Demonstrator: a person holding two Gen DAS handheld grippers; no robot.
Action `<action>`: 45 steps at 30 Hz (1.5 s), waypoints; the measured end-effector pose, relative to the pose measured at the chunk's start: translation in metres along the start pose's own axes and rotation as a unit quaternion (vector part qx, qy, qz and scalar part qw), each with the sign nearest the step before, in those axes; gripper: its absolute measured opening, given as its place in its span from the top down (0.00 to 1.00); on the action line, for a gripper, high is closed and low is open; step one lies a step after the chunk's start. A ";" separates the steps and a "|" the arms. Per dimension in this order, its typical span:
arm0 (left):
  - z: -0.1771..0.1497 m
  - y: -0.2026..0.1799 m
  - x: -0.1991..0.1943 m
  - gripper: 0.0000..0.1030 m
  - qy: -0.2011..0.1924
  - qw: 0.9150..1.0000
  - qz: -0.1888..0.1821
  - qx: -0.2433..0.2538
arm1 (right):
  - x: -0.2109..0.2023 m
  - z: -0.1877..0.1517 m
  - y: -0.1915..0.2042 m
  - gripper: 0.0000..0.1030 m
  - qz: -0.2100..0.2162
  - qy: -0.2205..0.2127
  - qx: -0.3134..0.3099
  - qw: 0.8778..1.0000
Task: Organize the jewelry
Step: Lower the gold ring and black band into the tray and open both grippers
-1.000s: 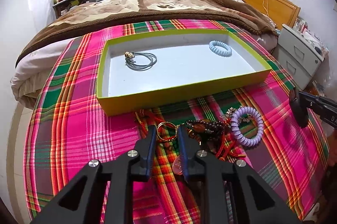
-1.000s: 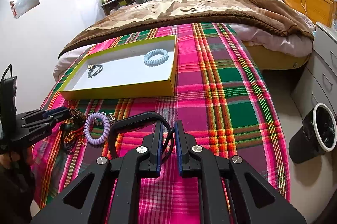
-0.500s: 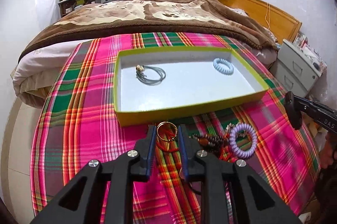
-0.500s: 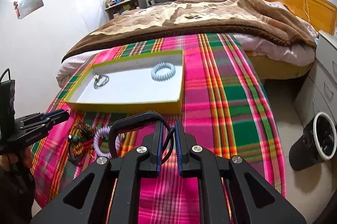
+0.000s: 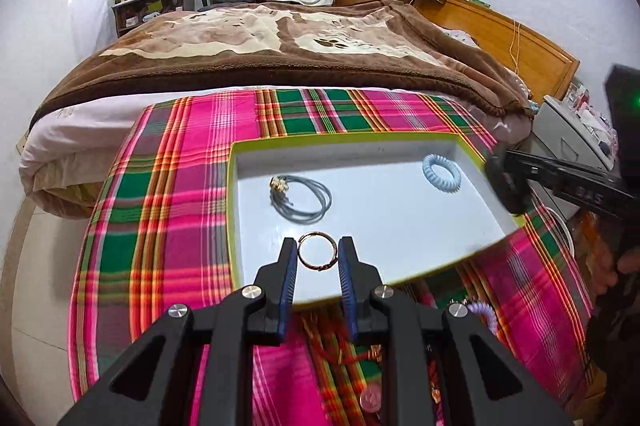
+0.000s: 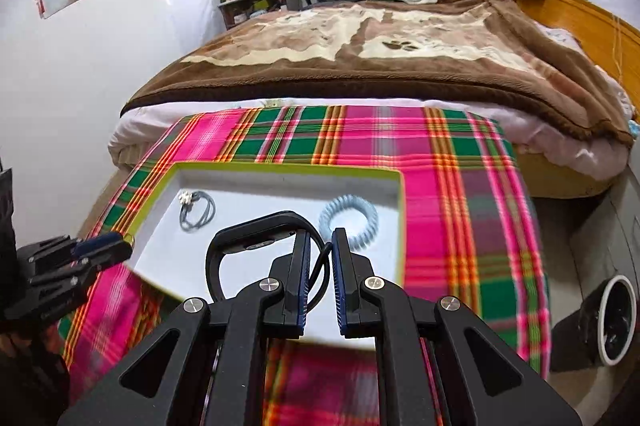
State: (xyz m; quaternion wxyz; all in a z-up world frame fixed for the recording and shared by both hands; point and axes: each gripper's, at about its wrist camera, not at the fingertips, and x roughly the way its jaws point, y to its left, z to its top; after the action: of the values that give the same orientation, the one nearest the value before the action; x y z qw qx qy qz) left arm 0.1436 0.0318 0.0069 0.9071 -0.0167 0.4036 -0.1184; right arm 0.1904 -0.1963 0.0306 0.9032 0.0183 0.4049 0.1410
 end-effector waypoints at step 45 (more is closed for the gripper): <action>0.004 0.009 0.051 0.70 0.047 0.999 0.002 -0.023 | 0.120 0.032 0.031 0.87 -0.034 0.087 -0.033 0.995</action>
State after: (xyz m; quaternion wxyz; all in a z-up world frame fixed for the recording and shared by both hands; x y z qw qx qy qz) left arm 0.1816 0.0289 -0.0292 0.8868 -0.0308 0.4485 -0.1076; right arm 0.2822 -0.1319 -0.0304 0.8691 -0.0377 0.4771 0.1248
